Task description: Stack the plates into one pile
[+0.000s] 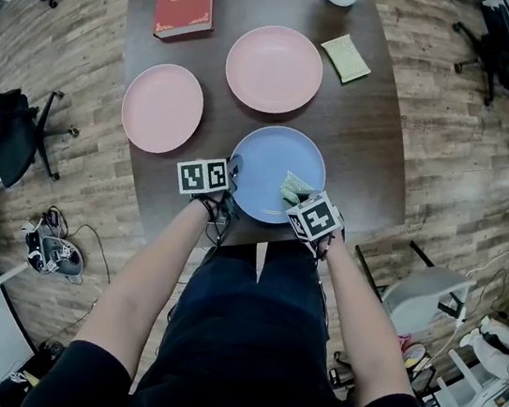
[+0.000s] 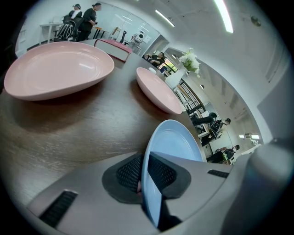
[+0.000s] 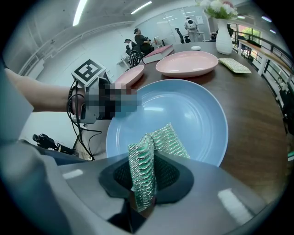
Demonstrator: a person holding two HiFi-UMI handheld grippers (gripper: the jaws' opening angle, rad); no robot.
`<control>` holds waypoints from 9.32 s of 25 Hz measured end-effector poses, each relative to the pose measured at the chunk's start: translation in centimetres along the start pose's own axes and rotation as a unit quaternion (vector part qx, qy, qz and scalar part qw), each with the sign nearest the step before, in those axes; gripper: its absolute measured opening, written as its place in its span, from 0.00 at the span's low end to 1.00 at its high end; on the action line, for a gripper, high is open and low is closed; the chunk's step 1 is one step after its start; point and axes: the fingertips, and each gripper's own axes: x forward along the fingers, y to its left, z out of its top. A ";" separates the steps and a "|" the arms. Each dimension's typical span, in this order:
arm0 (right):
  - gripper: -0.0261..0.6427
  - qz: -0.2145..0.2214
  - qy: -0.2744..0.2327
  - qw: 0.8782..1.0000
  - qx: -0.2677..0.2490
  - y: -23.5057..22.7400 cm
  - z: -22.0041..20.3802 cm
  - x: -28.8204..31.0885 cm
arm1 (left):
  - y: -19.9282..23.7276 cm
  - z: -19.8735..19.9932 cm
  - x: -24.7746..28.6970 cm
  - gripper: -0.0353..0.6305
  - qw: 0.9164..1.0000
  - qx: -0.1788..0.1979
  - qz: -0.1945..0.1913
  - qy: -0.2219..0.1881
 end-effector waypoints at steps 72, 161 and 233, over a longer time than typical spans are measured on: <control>0.17 0.102 -0.040 0.991 0.075 9.1 5.9 5.3 | -0.2 -0.2 -0.2 0.10 0.999 -0.035 -0.003 0.001; 0.16 -0.043 -0.216 0.974 -0.045 5.0 11.3 -16.0 | -8.3 6.5 -16.6 0.15 0.978 0.093 -0.008 -0.188; 0.16 -0.109 -0.275 0.953 -0.066 4.3 15.2 -20.9 | -4.9 14.8 -8.2 0.28 0.973 -0.160 -0.090 -0.140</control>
